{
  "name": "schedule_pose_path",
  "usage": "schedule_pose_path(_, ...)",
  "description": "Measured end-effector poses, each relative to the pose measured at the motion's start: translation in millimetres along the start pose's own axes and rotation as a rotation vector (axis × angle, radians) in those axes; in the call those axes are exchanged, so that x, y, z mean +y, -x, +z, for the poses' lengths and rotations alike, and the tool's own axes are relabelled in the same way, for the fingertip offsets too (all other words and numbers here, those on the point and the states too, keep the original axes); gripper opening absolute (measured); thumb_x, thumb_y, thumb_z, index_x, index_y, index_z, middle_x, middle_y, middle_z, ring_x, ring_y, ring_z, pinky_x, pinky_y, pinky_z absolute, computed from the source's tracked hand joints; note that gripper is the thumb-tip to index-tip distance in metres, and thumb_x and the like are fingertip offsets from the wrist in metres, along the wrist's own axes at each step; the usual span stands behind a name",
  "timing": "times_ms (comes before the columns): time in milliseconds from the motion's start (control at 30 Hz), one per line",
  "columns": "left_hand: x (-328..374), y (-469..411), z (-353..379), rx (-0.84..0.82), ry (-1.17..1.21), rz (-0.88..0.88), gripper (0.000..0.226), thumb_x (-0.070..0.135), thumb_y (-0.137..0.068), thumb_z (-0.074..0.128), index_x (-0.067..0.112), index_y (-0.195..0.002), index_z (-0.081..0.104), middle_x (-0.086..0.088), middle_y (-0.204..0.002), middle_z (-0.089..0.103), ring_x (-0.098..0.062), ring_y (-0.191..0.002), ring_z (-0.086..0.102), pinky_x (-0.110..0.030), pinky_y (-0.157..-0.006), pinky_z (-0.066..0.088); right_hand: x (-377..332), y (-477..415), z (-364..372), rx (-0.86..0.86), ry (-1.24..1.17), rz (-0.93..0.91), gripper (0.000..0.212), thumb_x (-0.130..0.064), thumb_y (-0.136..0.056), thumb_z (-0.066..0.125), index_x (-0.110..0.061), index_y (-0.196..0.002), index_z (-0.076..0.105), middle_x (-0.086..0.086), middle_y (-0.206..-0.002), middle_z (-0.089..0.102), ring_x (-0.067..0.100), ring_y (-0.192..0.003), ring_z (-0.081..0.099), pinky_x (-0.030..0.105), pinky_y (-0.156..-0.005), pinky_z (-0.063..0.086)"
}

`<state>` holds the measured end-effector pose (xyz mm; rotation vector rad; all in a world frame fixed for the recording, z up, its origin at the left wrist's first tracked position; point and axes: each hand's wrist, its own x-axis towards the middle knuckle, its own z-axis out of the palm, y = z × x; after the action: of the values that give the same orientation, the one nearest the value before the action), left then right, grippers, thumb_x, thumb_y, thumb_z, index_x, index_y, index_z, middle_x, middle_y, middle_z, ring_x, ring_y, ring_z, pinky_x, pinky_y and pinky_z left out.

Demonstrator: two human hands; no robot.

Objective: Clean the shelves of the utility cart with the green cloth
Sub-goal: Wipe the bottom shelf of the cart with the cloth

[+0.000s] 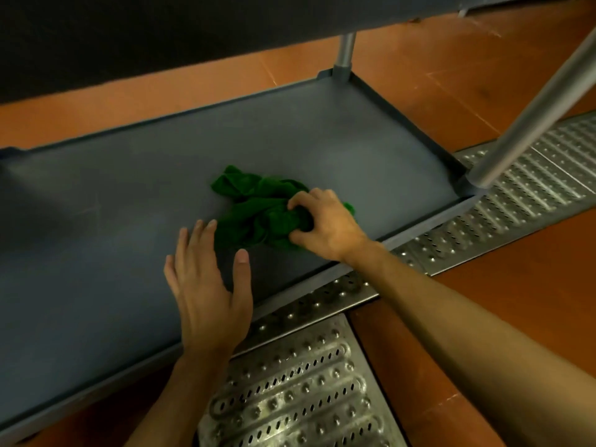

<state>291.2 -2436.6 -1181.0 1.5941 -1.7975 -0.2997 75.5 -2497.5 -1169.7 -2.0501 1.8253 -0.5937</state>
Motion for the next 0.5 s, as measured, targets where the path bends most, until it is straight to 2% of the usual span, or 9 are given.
schedule_pose_path(100, -1, 1, 0, 0.004, 0.009, -0.016, 0.062, 0.049, -0.099, 0.031, 0.014, -0.150, 0.035, -0.007, -0.158, 0.036, -0.021, -0.153, 0.016, -0.057, -0.121, 0.014, 28, 5, -22, 0.006, 0.043, 0.111, 0.050, -0.044, -0.070, 0.065, -0.027, -0.116, 0.056, -0.001, -0.101, 0.048, 0.024, -0.098, 0.044, 0.042, -0.086, 0.045)
schedule_pose_path(267, 0, 2, -1, 0.000, 0.025, -0.055, 0.064, 0.052, -0.098, 0.029, 0.015, -0.150, 0.036, -0.007, -0.157, 0.037, -0.021, -0.152, 0.017, -0.056, -0.122, 0.012, 80, 20, -60, 0.067, 0.143, 0.271, 0.045, -0.033, -0.081, 0.066, -0.024, -0.122, 0.052, 0.009, -0.113, 0.050, 0.030, -0.109, 0.045, 0.039, -0.090, 0.040)
schedule_pose_path(400, -1, 2, -2, -0.002, 0.031, -0.063, 0.065, 0.053, -0.098, 0.028, 0.015, -0.150, 0.036, -0.006, -0.157, 0.038, -0.021, -0.152, 0.017, -0.056, -0.122, 0.013, 119, 28, -88, 0.131, 0.258, 0.444, 0.046, -0.029, -0.088, 0.061, -0.017, -0.129, 0.044, 0.016, -0.126, 0.043, 0.037, -0.117, 0.044, 0.053, -0.097, 0.044)
schedule_pose_path(500, 1, 1, 0, 0.002, 0.036, -0.079, 0.064, 0.054, -0.098, 0.027, 0.017, -0.150, 0.036, -0.005, -0.156, 0.039, -0.021, -0.151, 0.018, -0.057, -0.121, 0.015, 133, 23, -97, 0.166, 0.176, 0.557, 0.058, -0.020, -0.089, 0.056, -0.017, -0.143, 0.034, 0.019, -0.147, 0.030, 0.045, -0.130, 0.038, 0.056, -0.109, 0.036)
